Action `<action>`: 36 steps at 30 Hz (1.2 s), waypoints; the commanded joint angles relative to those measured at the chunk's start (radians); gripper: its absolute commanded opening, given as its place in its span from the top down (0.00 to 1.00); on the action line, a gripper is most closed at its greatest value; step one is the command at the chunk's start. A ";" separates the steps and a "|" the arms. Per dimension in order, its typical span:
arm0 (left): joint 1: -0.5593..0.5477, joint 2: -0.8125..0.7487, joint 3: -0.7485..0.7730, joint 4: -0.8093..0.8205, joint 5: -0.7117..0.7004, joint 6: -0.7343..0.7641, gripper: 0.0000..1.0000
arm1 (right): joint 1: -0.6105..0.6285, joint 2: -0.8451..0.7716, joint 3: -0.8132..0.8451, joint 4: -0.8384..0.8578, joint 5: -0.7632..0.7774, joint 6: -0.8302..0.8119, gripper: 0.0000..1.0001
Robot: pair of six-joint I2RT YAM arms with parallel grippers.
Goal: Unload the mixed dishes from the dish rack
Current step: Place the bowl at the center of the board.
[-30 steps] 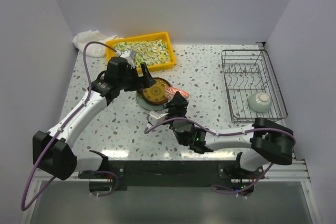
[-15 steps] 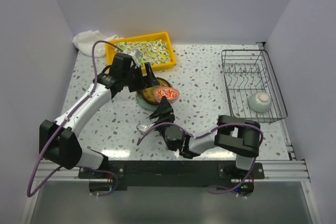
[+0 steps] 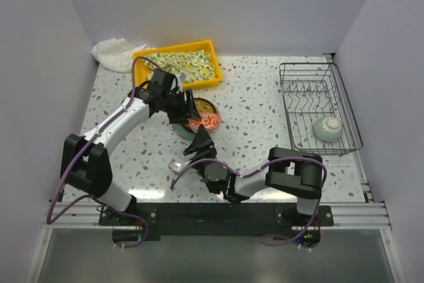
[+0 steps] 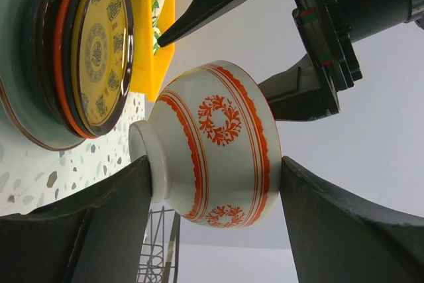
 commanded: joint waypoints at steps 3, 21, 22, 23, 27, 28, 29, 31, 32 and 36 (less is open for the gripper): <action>0.008 0.018 0.005 -0.019 0.070 0.038 0.48 | 0.007 0.012 0.043 0.424 0.009 -0.040 0.87; 0.009 0.039 -0.018 -0.021 0.143 0.070 1.00 | 0.005 0.049 0.069 0.427 0.012 -0.052 0.77; 0.012 0.039 -0.010 -0.021 0.139 0.070 1.00 | 0.007 0.048 0.066 0.427 0.012 -0.056 0.73; 0.014 0.038 -0.004 -0.021 0.136 0.068 1.00 | 0.005 0.045 0.063 0.427 0.015 -0.058 0.69; 0.026 0.032 0.037 -0.010 0.120 0.059 1.00 | 0.008 0.035 0.049 0.424 0.029 -0.063 0.41; 0.031 0.029 0.043 -0.007 0.118 0.056 1.00 | 0.008 0.034 0.044 0.424 0.035 -0.063 0.35; 0.034 0.029 0.050 -0.002 0.115 0.054 1.00 | 0.010 0.032 0.041 0.426 0.037 -0.064 0.26; 0.038 0.024 0.066 0.011 0.110 0.042 1.00 | 0.013 0.026 0.030 0.426 0.043 -0.064 0.19; 0.040 0.023 0.071 0.016 0.110 0.039 1.00 | 0.016 0.025 0.027 0.423 0.046 -0.064 0.18; 0.041 0.018 0.108 0.028 0.097 0.025 1.00 | 0.028 0.025 0.014 0.423 0.057 -0.058 0.06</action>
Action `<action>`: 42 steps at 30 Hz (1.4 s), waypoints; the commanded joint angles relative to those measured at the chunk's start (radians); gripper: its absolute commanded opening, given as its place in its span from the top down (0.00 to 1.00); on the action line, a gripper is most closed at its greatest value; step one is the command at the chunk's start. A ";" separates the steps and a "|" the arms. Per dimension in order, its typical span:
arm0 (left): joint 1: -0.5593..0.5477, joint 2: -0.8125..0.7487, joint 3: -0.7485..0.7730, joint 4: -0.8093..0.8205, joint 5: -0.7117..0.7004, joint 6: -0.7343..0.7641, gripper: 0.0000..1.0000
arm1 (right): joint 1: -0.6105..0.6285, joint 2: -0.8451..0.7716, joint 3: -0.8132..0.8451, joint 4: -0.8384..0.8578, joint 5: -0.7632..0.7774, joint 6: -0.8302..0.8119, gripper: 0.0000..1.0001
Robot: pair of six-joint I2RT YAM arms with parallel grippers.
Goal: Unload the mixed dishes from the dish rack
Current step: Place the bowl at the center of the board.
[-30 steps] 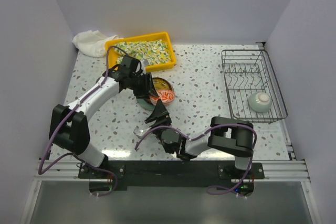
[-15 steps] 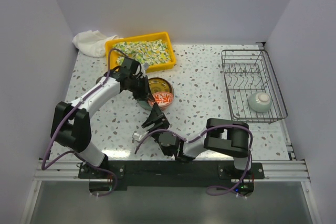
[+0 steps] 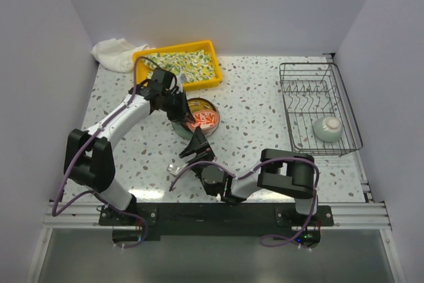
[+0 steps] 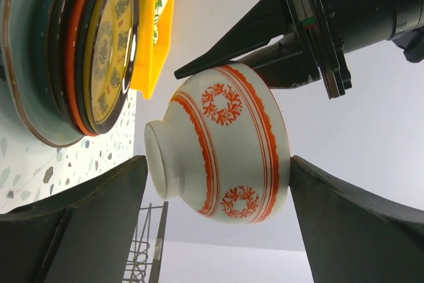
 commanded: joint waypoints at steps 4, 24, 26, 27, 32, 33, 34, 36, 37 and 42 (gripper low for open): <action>0.018 -0.040 0.109 0.060 -0.004 -0.022 1.00 | 0.029 -0.042 -0.018 0.384 0.038 0.027 0.01; 0.035 -0.228 -0.012 0.198 -0.553 0.067 1.00 | 0.083 -0.276 -0.008 -0.227 0.142 0.605 0.01; 0.037 -0.273 -0.067 0.223 -0.601 0.072 1.00 | 0.081 -0.335 0.008 -0.443 0.112 0.785 0.01; 0.037 -0.288 -0.087 0.231 -0.614 0.072 1.00 | 0.079 -0.353 0.032 -0.534 0.097 0.853 0.01; 0.041 -0.394 -0.233 0.289 -0.702 0.055 1.00 | 0.032 -0.439 0.115 -0.990 -0.021 1.238 0.01; 0.043 -0.406 -0.254 0.300 -0.713 0.050 1.00 | 0.021 -0.445 0.140 -1.039 -0.045 1.278 0.01; 0.046 -0.431 -0.295 0.319 -0.729 0.041 1.00 | -0.003 -0.451 0.146 -1.106 -0.064 1.314 0.01; 0.055 -0.442 -0.328 0.330 -0.734 0.035 1.00 | -0.032 -0.468 0.175 -1.177 -0.135 1.410 0.01; 0.058 -0.445 -0.349 0.330 -0.748 0.023 1.00 | -0.066 -0.471 0.184 -1.232 -0.157 1.441 0.01; 0.096 -0.454 -0.423 0.376 -0.788 -0.008 1.00 | -0.190 -0.528 0.219 -1.360 -0.348 1.608 0.02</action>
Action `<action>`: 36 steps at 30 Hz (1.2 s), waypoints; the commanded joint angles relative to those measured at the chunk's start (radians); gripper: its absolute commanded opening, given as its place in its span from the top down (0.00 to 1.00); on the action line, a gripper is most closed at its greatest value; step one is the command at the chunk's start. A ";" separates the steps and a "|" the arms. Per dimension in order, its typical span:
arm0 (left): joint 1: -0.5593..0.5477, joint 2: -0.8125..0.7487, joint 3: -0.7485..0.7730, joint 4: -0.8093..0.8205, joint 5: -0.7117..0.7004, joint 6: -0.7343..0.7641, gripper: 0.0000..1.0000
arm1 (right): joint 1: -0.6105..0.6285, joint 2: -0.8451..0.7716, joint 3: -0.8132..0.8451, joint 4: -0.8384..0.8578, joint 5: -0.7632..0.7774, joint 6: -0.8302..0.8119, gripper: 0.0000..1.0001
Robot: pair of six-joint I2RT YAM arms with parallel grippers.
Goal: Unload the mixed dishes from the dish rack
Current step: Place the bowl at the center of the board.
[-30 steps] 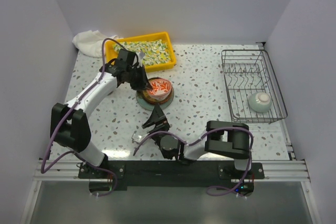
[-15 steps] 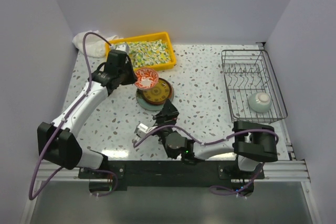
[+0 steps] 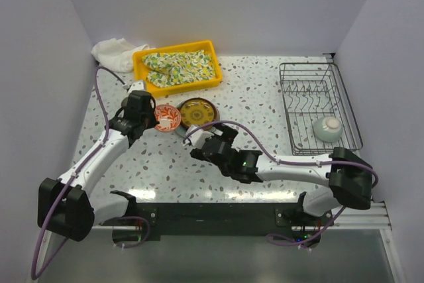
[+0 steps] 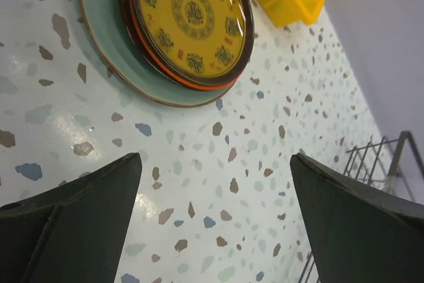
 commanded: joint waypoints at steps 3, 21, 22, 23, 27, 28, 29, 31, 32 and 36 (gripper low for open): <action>0.056 -0.027 -0.065 0.180 -0.077 -0.069 1.00 | -0.161 -0.116 0.050 -0.225 -0.240 0.311 0.01; 0.174 0.163 -0.178 0.490 0.005 -0.243 1.00 | -0.372 -0.339 -0.061 -0.271 -0.406 0.460 0.02; 0.177 0.174 -0.178 0.496 0.005 -0.243 1.00 | -0.373 -0.345 -0.068 -0.273 -0.406 0.459 0.02; 0.180 0.184 -0.178 0.504 0.005 -0.243 1.00 | -0.375 -0.356 -0.071 -0.273 -0.404 0.459 0.02; 0.194 0.234 -0.184 0.530 0.011 -0.243 1.00 | -0.381 -0.380 -0.084 -0.289 -0.387 0.460 0.01; 0.194 0.240 -0.183 0.529 0.014 -0.243 1.00 | -0.384 -0.384 -0.088 -0.292 -0.381 0.460 0.01; 0.195 0.245 -0.183 0.526 0.017 -0.243 0.97 | -0.386 -0.388 -0.088 -0.296 -0.378 0.460 0.02; 0.195 0.239 -0.190 0.524 0.028 -0.243 0.88 | -0.390 -0.396 -0.087 -0.308 -0.369 0.456 0.02; 0.194 0.236 -0.197 0.526 0.029 -0.243 0.85 | -0.393 -0.399 -0.087 -0.312 -0.366 0.454 0.01; 0.195 0.210 -0.221 0.523 0.039 -0.233 0.72 | -0.405 -0.405 -0.085 -0.325 -0.351 0.448 0.01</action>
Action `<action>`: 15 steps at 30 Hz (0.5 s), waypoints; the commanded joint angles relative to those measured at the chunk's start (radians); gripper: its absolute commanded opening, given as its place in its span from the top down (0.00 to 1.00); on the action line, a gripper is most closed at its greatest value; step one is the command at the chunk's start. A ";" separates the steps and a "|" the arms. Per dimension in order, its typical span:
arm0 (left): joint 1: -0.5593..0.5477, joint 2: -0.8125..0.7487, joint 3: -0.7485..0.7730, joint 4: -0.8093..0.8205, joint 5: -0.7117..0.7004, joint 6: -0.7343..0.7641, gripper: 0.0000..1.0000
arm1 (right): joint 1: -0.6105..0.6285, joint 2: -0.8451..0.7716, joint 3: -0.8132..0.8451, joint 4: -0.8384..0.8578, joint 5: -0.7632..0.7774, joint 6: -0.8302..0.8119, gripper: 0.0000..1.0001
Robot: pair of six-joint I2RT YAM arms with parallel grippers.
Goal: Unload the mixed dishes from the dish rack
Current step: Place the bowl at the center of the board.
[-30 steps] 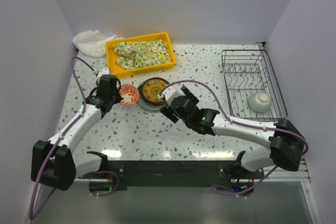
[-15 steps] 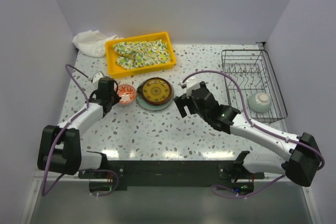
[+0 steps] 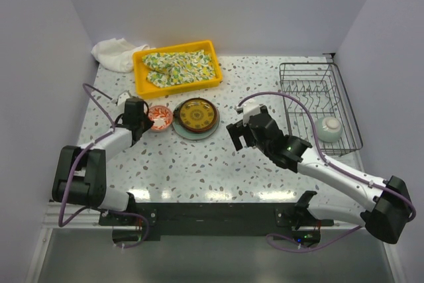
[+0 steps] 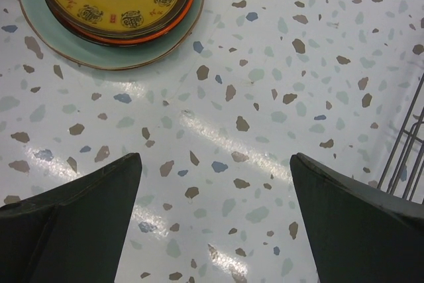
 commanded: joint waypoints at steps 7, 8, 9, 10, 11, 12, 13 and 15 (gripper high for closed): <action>0.008 -0.092 -0.025 0.033 0.043 0.007 0.53 | -0.036 -0.022 0.035 -0.054 0.079 -0.044 0.01; 0.010 -0.112 -0.024 0.023 0.045 0.012 0.51 | -0.046 -0.023 0.040 -0.064 0.094 -0.049 0.01; 0.008 -0.124 -0.024 0.002 0.048 0.023 0.45 | -0.054 -0.022 0.044 -0.077 0.100 -0.055 0.01; 0.008 -0.136 -0.022 -0.009 0.049 0.027 0.44 | -0.060 -0.022 0.053 -0.085 0.106 -0.066 0.01; 0.010 -0.164 -0.022 -0.012 0.052 0.036 0.41 | -0.074 -0.023 0.058 -0.100 0.114 -0.072 0.01; 0.008 -0.178 -0.021 -0.053 0.057 0.058 0.39 | -0.080 -0.023 0.064 -0.108 0.131 -0.084 0.02; 0.010 -0.191 -0.021 -0.066 0.057 0.069 0.35 | -0.088 -0.023 0.075 -0.117 0.145 -0.089 0.01; 0.008 -0.237 -0.019 -0.104 0.060 0.104 0.28 | -0.112 -0.016 0.090 -0.151 0.181 -0.118 0.02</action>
